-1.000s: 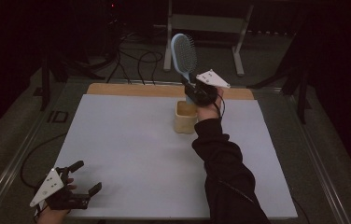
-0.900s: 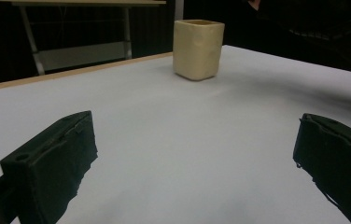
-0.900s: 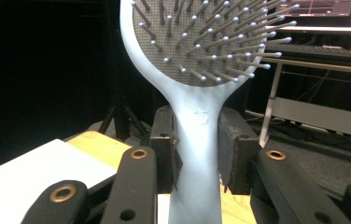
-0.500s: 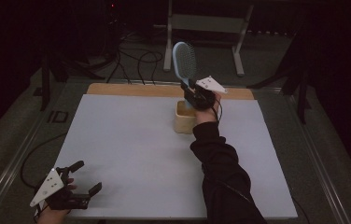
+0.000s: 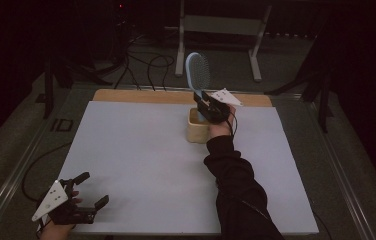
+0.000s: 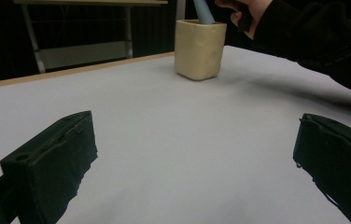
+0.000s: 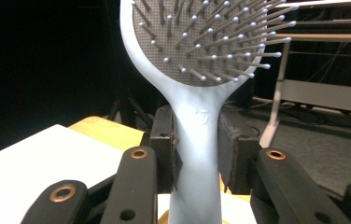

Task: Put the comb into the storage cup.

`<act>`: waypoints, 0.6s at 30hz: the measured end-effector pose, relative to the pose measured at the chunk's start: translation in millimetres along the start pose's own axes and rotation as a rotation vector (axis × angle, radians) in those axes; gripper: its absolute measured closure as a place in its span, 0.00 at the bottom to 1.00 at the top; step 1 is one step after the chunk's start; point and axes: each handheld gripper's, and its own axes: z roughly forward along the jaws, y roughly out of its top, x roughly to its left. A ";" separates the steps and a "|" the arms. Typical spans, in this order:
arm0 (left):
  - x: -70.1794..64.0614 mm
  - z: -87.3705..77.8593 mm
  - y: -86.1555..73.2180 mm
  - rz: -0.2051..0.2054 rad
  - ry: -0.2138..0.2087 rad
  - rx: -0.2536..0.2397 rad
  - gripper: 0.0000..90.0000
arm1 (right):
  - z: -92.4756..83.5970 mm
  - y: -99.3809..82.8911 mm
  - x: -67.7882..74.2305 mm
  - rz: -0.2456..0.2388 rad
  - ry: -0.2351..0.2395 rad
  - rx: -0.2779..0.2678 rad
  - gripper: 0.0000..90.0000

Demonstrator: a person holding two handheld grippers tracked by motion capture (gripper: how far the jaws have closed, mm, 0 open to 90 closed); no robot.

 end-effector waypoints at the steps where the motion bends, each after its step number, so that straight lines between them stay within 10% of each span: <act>1: 0.1 -0.1 0.0 0.000 0.000 0.000 0.00 | -0.1 -1.1 0.0 -0.005 0.002 0.001 0.78; 18: 0.0 0.2 -0.3 0.002 0.000 0.003 0.00 | -9.0 -22.2 3.6 -0.040 0.014 -0.004 0.78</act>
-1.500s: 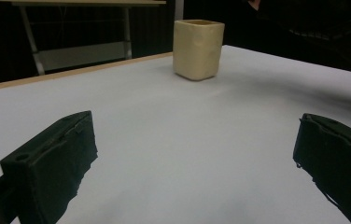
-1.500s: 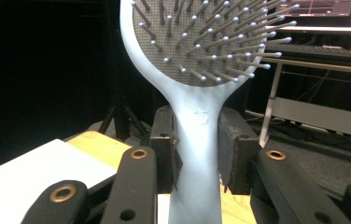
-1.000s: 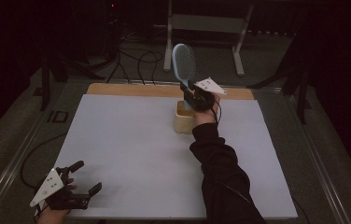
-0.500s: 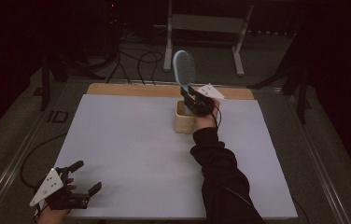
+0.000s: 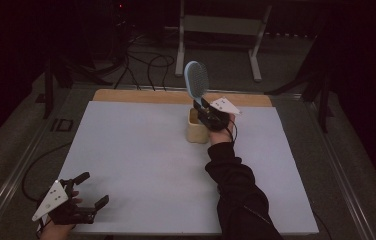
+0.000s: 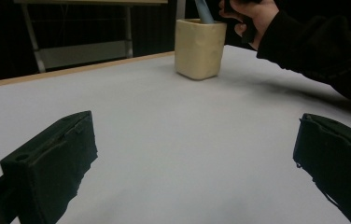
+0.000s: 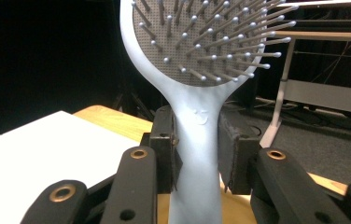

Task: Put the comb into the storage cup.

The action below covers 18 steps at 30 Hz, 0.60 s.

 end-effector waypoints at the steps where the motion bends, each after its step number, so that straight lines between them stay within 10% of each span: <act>1: 0.1 0.1 -0.1 -0.001 0.000 0.000 0.00 | -0.4 -1.4 0.0 -0.006 0.001 0.000 0.78; 4: 0.1 0.3 -0.2 -0.002 0.001 0.001 0.00 | -2.0 -5.1 1.3 -0.017 0.007 0.000 0.71; 6: 0.0 0.3 -0.1 -0.001 0.001 0.000 0.00 | -1.4 -6.5 1.4 -0.008 0.037 0.017 0.39; 9: -0.5 0.3 0.0 0.001 0.000 0.002 0.00 | -0.1 -10.6 2.6 -0.045 0.079 0.057 0.17; 18: -0.7 0.6 0.0 0.001 0.002 0.001 0.00 | -5.5 -9.8 -3.6 -0.036 0.093 0.083 0.11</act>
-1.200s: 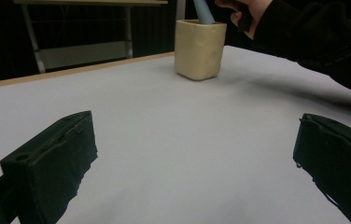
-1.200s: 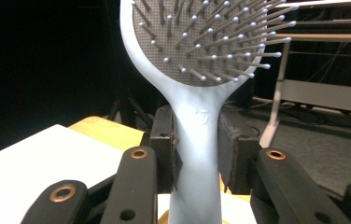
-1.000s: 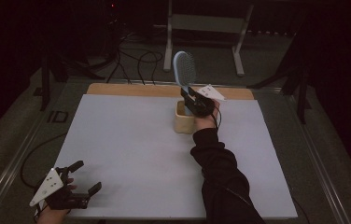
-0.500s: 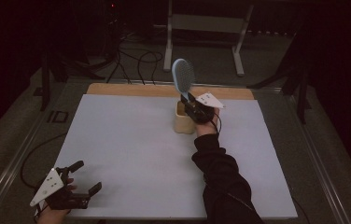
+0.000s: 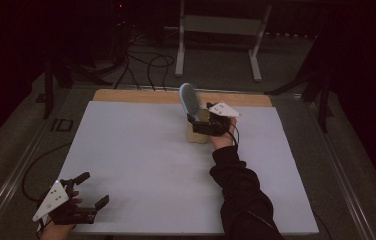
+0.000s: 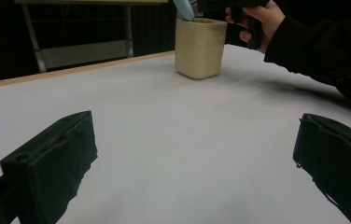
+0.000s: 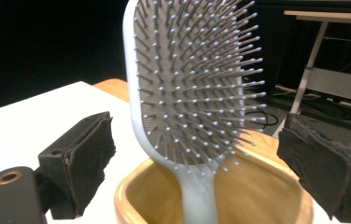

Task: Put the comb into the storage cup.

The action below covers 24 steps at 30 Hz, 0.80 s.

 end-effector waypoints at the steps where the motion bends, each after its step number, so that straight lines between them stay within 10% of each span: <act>1: 0.1 -0.1 0.0 0.000 0.000 0.001 0.00 | -0.3 0.6 -0.7 0.001 0.007 0.002 0.11; 24: 1.3 2.7 0.7 -0.003 0.008 0.008 0.00 | -6.2 14.4 -4.5 -0.031 0.022 0.074 0.11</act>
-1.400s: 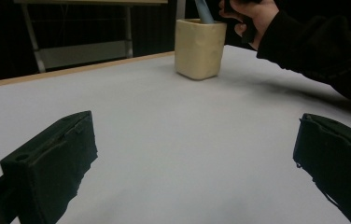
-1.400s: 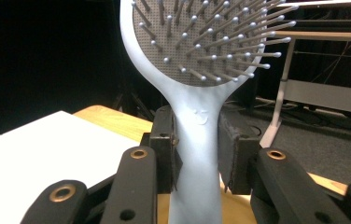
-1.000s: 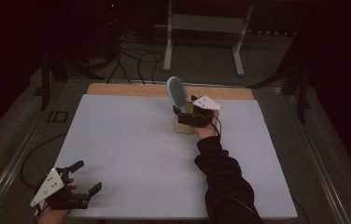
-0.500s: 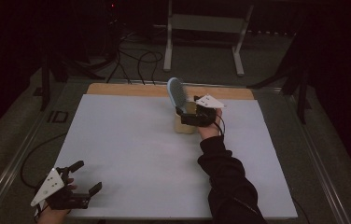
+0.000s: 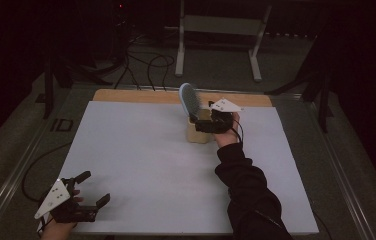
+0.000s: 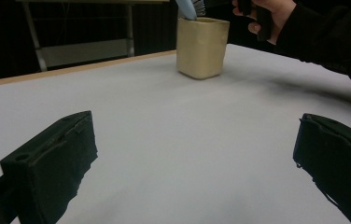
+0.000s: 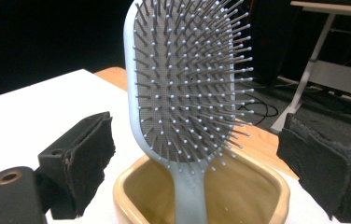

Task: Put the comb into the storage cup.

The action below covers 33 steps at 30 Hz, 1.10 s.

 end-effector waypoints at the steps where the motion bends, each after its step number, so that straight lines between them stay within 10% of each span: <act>1: -0.2 -0.5 -0.1 0.000 -0.001 -0.001 0.00 | 0.1 0.4 0.2 0.002 0.002 0.005 0.11; 33: -2.0 -3.1 0.5 0.014 -0.004 -0.007 0.00 | -39.7 4.1 -10.4 0.021 0.124 0.094 0.11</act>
